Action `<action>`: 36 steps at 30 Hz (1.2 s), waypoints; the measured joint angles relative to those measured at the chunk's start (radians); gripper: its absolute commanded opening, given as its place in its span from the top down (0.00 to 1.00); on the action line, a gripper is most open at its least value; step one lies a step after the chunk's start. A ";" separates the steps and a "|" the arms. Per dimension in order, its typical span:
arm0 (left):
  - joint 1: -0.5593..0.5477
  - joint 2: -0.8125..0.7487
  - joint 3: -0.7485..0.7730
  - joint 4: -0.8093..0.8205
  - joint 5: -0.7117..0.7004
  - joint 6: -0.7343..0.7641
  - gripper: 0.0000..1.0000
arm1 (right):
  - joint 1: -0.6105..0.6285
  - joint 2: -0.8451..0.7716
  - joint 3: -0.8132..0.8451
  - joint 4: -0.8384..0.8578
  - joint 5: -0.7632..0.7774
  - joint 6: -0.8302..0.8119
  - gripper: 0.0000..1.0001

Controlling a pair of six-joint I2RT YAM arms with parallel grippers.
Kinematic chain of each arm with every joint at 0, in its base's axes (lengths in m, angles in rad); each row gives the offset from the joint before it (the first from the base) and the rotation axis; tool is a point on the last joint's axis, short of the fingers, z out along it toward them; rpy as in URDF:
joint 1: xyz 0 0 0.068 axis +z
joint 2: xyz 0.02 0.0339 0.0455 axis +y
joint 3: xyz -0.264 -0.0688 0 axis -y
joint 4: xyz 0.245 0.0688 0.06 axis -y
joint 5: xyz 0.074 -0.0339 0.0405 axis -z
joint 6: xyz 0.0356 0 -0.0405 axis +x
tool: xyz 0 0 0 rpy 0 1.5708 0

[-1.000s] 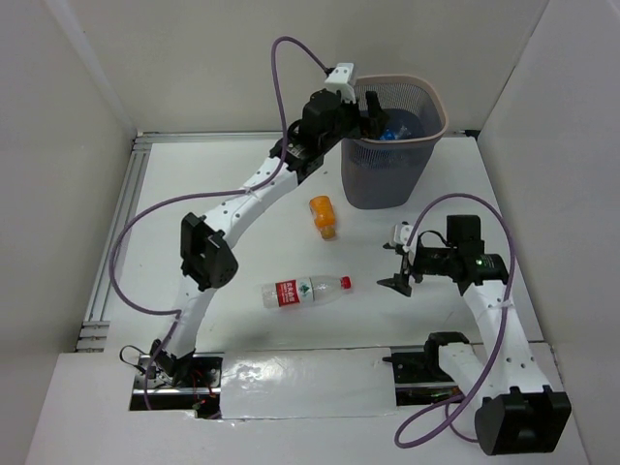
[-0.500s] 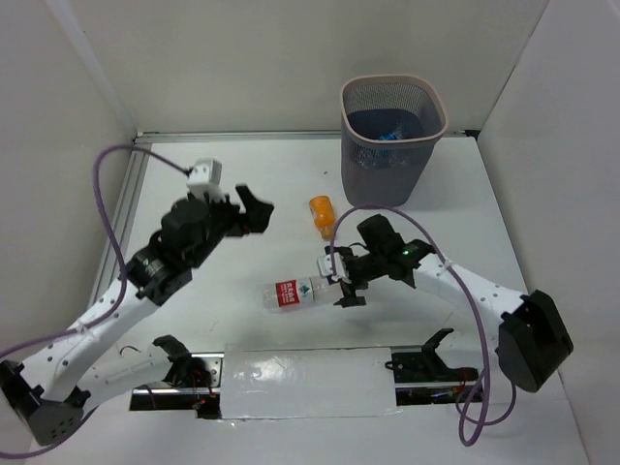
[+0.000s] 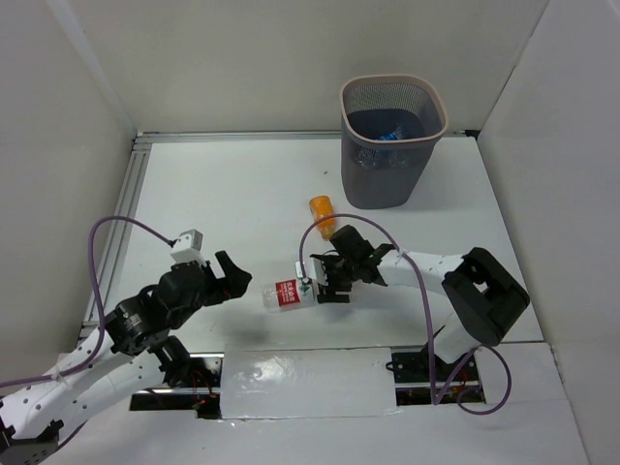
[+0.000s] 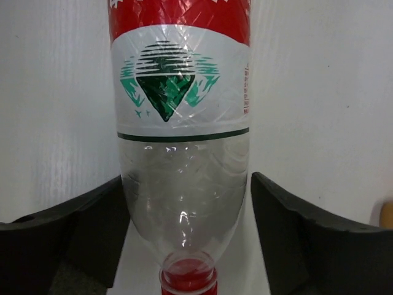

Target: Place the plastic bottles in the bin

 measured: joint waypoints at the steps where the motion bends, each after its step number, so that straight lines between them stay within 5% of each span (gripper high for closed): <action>1: 0.000 0.000 0.001 -0.008 -0.005 -0.003 0.00 | 0.000 0.002 0.000 0.002 0.000 -0.007 0.28; 5: -0.001 -0.002 0.020 -0.042 -0.029 -0.002 0.00 | 0.000 -0.004 0.008 -0.025 -0.020 -0.050 0.62; 8: -0.001 -0.045 0.048 -0.018 -0.014 0.047 0.02 | -0.008 -0.020 0.065 -0.126 -0.067 -0.072 0.74; 17: -0.001 -0.138 0.182 0.213 0.216 0.244 0.05 | -0.128 -0.025 0.663 -0.283 -0.208 0.101 0.77; 27: -0.001 0.071 0.277 0.378 0.373 0.343 0.02 | -0.402 0.100 1.165 -0.187 -0.119 0.494 0.74; 32: -0.001 0.313 0.224 0.425 0.345 0.339 0.01 | -0.556 0.192 1.219 -0.200 -0.059 0.541 0.57; 33: -0.001 0.394 0.228 0.437 0.341 0.336 0.01 | -0.578 0.207 1.220 -0.210 -0.050 0.539 0.40; 35: -0.001 0.548 0.255 0.454 0.327 0.322 0.01 | -0.612 0.238 1.220 -0.235 -0.033 0.534 0.24; 36: -0.001 0.617 0.275 0.452 0.314 0.315 0.01 | -0.622 0.248 1.220 -0.244 -0.027 0.532 0.04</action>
